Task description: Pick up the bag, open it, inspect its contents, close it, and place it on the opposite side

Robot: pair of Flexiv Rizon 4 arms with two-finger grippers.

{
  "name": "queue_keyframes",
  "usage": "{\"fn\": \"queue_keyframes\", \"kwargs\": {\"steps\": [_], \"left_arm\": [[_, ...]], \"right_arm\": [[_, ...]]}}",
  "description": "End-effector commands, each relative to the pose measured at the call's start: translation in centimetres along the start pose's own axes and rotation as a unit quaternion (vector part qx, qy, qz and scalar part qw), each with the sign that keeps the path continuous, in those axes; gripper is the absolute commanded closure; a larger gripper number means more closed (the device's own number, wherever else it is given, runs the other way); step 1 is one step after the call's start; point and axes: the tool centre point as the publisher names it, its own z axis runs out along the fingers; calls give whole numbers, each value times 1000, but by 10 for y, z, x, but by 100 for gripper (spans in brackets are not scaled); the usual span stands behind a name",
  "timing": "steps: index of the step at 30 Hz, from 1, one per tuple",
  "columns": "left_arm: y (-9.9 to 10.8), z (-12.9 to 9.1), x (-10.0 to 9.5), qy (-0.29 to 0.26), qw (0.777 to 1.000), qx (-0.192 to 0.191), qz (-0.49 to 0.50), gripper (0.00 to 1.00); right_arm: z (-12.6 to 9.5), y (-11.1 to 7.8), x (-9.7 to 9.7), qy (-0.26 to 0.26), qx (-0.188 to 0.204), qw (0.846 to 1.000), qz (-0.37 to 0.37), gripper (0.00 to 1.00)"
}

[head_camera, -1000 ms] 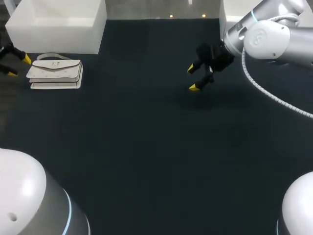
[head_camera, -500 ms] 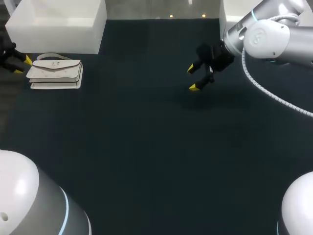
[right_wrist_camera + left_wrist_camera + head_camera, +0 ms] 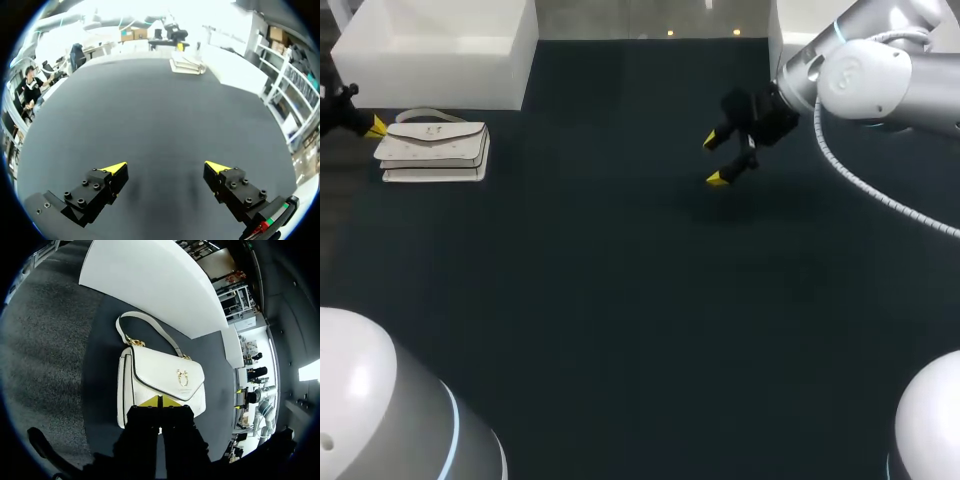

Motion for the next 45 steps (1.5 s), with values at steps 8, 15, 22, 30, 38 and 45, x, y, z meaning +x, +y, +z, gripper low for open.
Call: {"fn": "queue_keyframes", "kwargs": {"steps": [8,15,22,30,38,45], "left_arm": [[0,3,41,-37,989,-137,38,100],[3,5,61,-58,986,-145,52,100],[12,-2,71,-54,987,-144,55,0],[15,-20,59,-53,990,-127,37,0],[13,-32,36,-46,993,-109,9,0],[12,-36,17,-40,994,-100,-18,0]], "right_arm": [[1,0,-2,1,0,1000,0,0],[1,0,-2,1,0,1000,0,0],[1,0,-2,1,0,1000,0,0],[1,0,-2,1,0,1000,0,0],[1,0,-2,1,0,1000,0,0],[1,0,-2,1,0,1000,0,0]]}}
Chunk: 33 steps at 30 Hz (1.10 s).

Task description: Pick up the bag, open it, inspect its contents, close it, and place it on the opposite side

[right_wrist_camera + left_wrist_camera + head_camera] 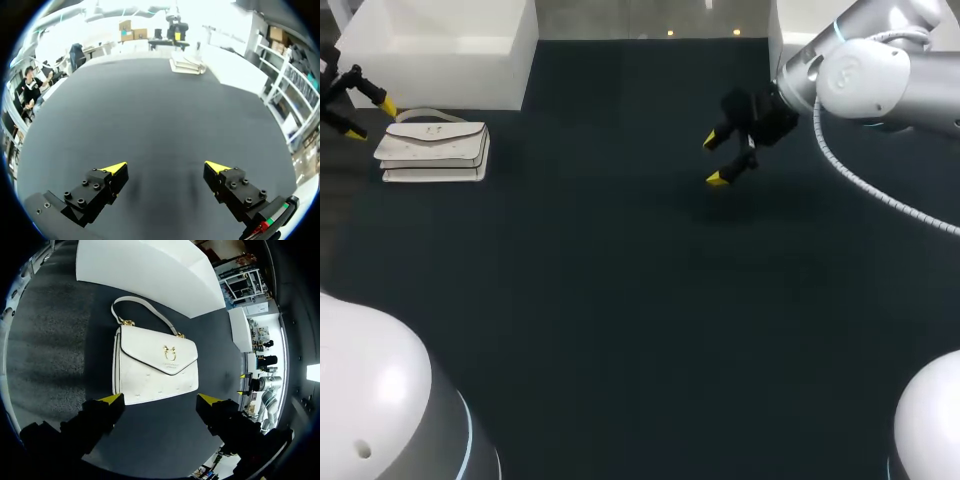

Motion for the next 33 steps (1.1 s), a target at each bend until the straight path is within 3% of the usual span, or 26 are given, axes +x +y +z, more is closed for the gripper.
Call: {"fn": "queue_keyframes", "kwargs": {"steps": [1,13,20,33], "left_arm": [[-10,-2,-17,24,1000,-11,-10,0],[-12,8,-49,52,998,-3,-41,0],[-18,21,-64,118,992,19,-43,1],[-37,38,-60,147,988,21,-37,38]], "right_arm": [[0,0,-1,2,0,1000,0,0],[0,0,-1,2,0,1000,0,0],[0,0,-1,2,0,1000,0,0],[0,0,-1,2,0,1000,0,0]]}}
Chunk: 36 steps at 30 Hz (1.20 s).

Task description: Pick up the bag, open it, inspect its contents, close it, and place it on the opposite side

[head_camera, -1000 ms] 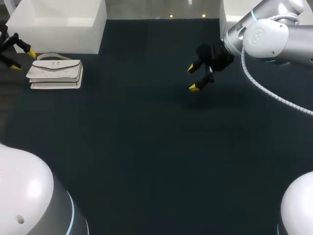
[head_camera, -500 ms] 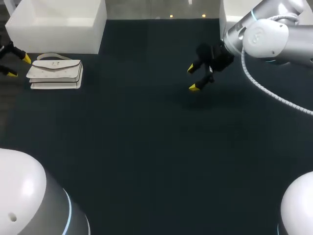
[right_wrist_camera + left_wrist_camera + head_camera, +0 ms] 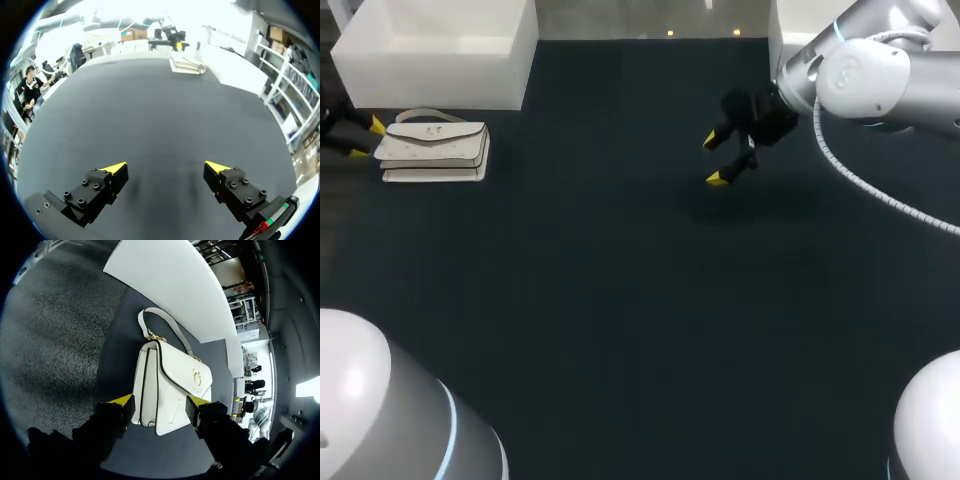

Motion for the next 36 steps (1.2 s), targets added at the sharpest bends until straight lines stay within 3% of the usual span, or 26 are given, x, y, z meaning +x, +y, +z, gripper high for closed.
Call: {"fn": "queue_keyframes", "kwargs": {"steps": [1,3,14,24,26,28,36], "left_arm": [[-14,7,-5,76,994,-83,2,43],[-15,10,-4,77,993,-86,2,50],[-23,20,-11,92,991,-93,-4,57],[-25,29,-2,96,990,-107,4,70],[-25,30,-2,96,989,-109,4,78],[-24,31,-3,96,989,-110,2,100],[-11,40,12,94,987,-132,18,100]], "right_arm": [[0,0,-1,2,0,1000,0,0],[0,0,-1,2,0,1000,0,0],[0,0,-1,2,0,1000,0,0],[0,0,-1,2,0,1000,0,0],[0,0,-1,2,0,1000,0,0],[0,0,-1,2,0,1000,0,0],[0,0,-1,2,0,1000,0,0]]}}
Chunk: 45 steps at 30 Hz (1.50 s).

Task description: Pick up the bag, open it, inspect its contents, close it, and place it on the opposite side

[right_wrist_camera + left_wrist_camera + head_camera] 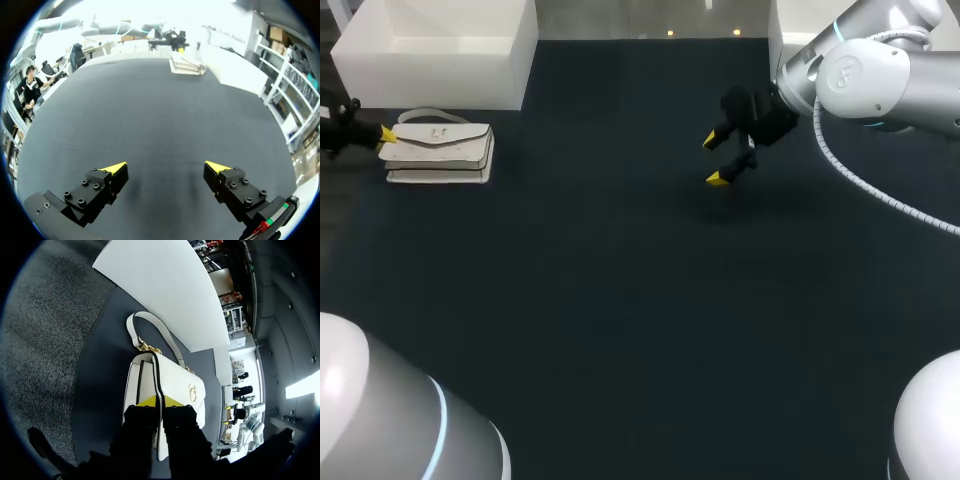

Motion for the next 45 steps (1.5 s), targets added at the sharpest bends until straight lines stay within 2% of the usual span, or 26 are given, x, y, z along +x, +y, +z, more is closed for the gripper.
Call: {"fn": "queue_keyframes", "kwargs": {"steps": [1,8,14,21,29,45], "left_arm": [[-1,9,4,27,984,-174,6,100],[22,33,33,9,984,-178,23,100],[41,49,50,9,990,-143,13,100],[56,55,60,7,993,-114,1,100],[75,57,67,-5,995,-104,-3,100],[75,57,67,-5,995,-104,-3,100]], "right_arm": [[0,0,-1,2,0,1000,0,0],[0,0,-1,2,0,1000,0,0],[0,0,-1,2,0,1000,0,0],[0,0,-1,2,0,1000,0,0],[0,0,-1,2,0,1000,0,0],[0,0,-1,2,0,1000,0,0]]}}
